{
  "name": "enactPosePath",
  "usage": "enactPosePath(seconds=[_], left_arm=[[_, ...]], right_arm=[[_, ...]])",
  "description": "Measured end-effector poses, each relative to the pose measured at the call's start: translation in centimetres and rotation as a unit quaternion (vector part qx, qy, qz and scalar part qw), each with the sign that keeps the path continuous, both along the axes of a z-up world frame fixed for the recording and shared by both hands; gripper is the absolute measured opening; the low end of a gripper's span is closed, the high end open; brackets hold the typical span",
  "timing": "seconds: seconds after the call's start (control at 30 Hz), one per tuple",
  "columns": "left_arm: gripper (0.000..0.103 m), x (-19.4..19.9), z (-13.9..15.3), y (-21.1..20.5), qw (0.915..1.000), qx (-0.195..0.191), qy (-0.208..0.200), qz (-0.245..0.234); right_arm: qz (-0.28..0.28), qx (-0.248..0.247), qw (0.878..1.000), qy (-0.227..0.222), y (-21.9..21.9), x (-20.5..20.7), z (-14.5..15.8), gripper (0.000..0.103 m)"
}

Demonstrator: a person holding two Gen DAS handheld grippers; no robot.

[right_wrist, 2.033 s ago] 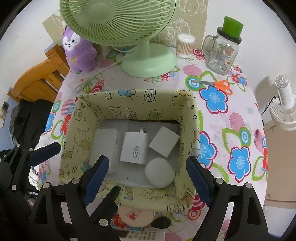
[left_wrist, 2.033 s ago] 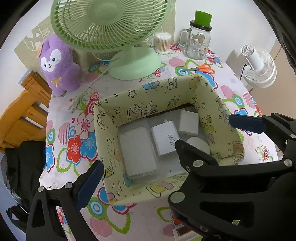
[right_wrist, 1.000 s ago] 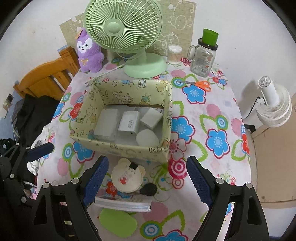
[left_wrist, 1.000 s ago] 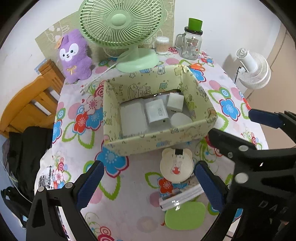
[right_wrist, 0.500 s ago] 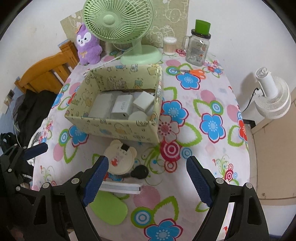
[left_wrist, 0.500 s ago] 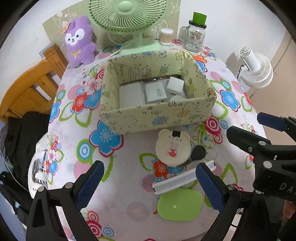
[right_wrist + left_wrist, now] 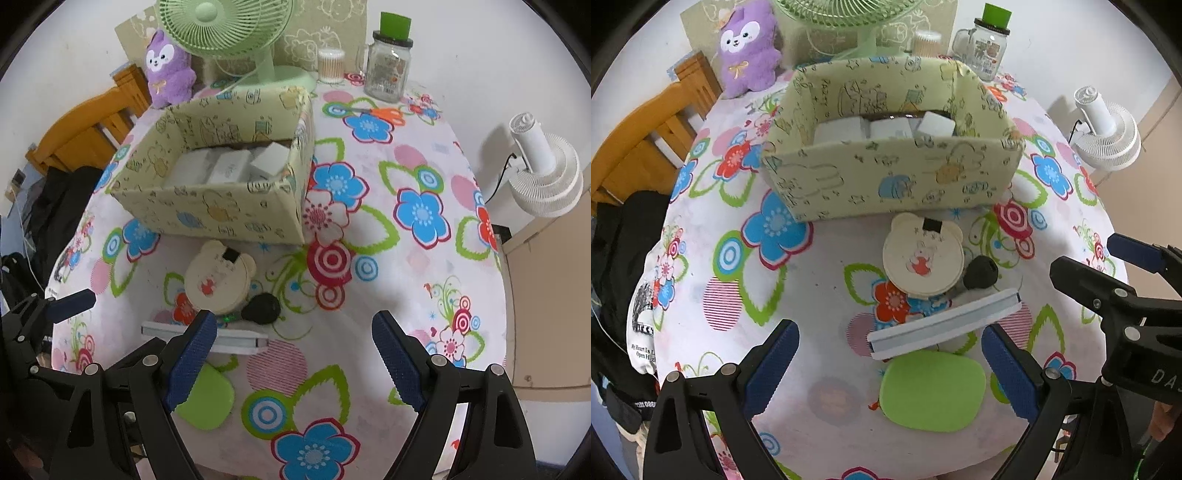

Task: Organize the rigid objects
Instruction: 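Lower the left gripper onto the white remote control and close it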

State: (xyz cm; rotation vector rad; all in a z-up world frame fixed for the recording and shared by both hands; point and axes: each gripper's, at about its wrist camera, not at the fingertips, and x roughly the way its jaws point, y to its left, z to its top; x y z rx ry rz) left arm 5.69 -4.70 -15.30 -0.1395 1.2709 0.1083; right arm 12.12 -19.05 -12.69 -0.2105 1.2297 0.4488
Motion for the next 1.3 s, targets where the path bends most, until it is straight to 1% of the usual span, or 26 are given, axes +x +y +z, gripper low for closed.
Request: enactPosePath(seconds=[0.4, 0.63, 0.8, 0.93, 1.1, 1.17, 1.2, 1.23, 1.3], left_arm=[[0.1, 0.2, -1.8, -0.7, 0.9999, -0.001, 0.007, -0.015], [0.1, 0.7, -2.7, -1.7, 0.9983, 0.006, 0.01, -0.057], [0.097, 1.6, -3.3, -2.2, 0.9955, 0.015, 0.011, -0.093], [0.091, 2.0, -4.0, -2.8, 0.99, 0.021, 0.018, -0.138], [0.082, 2.0, -4.9, -3.9, 0.9795, 0.033, 0.028, -0.197], [0.074, 2.1, -5.2, -4.2, 0.9759, 0.036, 0.032, -0.213], [0.071, 2.2, -5.4, -4.3, 0.9749, 0.035, 0.034, -0.217], [0.067, 2.2, -5.5, -4.3, 0.9745, 0.034, 0.037, -0.219], [0.064, 2.4, -5.9, -4.3, 0.9743, 0.026, 0.043, -0.22]], right_arm=[[0.009, -0.004, 1.0, 0.016, 0.4, -0.4, -2.3, 0.088], [0.008, -0.009, 1.0, 0.025, 0.5, -0.4, -3.4, 0.088], [-0.007, -0.012, 0.999, 0.037, 0.2, -0.3, -4.4, 0.088], [-0.024, -0.013, 0.999, 0.042, -0.2, -0.4, -4.9, 0.088], [-0.045, -0.016, 0.998, 0.05, -0.9, -0.7, -5.5, 0.088], [-0.053, -0.014, 0.997, 0.054, -1.0, -0.8, -5.8, 0.088], [-0.06, -0.009, 0.997, 0.057, -1.2, -0.9, -5.8, 0.088], [-0.065, -0.007, 0.996, 0.058, -1.2, -0.9, -5.9, 0.088], [-0.075, -0.006, 0.996, 0.058, -1.3, -0.9, -5.9, 0.088]])
